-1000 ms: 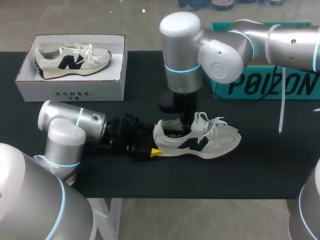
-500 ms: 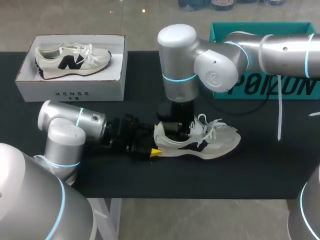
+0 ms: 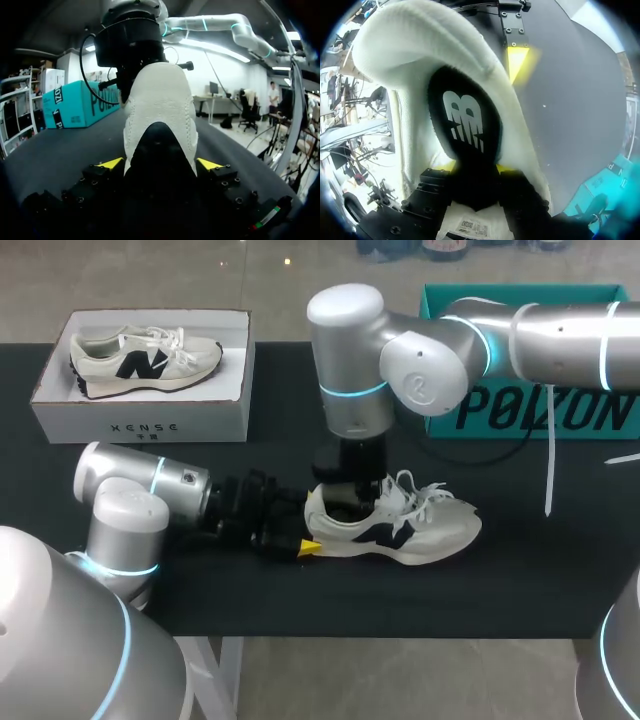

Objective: Take the shoe out of the shoebox, open the shoe tongue, remove and reinsert the insole, then place the shoe into the shoebox

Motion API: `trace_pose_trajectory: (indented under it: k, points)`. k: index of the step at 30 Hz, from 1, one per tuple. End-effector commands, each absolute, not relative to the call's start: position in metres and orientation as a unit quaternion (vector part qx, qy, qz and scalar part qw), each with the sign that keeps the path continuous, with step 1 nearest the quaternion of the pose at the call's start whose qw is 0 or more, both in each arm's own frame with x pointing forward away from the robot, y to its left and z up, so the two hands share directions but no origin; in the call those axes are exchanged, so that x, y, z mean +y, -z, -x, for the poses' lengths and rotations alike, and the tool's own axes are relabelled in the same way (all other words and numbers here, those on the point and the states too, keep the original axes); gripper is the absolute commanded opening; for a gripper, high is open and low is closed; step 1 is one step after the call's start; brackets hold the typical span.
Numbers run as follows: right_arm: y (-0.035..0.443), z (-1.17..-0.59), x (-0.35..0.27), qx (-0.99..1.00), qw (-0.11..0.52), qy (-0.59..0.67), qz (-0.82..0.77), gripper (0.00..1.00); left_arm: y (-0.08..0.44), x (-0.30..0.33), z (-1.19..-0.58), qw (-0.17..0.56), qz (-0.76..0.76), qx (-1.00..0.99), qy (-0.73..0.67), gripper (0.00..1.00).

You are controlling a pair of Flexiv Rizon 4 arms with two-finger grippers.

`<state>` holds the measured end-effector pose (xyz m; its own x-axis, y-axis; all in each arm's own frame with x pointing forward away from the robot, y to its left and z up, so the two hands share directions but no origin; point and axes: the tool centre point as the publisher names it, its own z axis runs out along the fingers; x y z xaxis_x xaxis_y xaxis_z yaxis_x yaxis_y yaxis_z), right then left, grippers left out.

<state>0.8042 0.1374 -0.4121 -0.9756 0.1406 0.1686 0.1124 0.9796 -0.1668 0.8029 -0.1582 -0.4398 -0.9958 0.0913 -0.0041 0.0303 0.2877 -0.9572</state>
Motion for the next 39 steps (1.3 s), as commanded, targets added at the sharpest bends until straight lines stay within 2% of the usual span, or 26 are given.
trace_pose_trajectory:
  k: [1, 20, 39]
  points:
    - [0.439, -0.785, 0.144, -0.991, 0.088, -0.08, 0.065, 0.0, 0.444, -0.163, -0.806, 0.024, 0.036, -0.802, -0.595, 0.0]
    - [0.422, -0.8, 0.134, -0.991, 0.068, -0.077, 0.081, 0.0, 0.444, -0.163, -0.806, 0.024, 0.036, -0.802, -0.595, 0.0]
    - [0.383, -0.822, 0.132, -0.993, 0.035, -0.059, 0.095, 0.0, 0.444, -0.163, -0.806, 0.024, 0.036, -0.802, -0.595, 0.0]
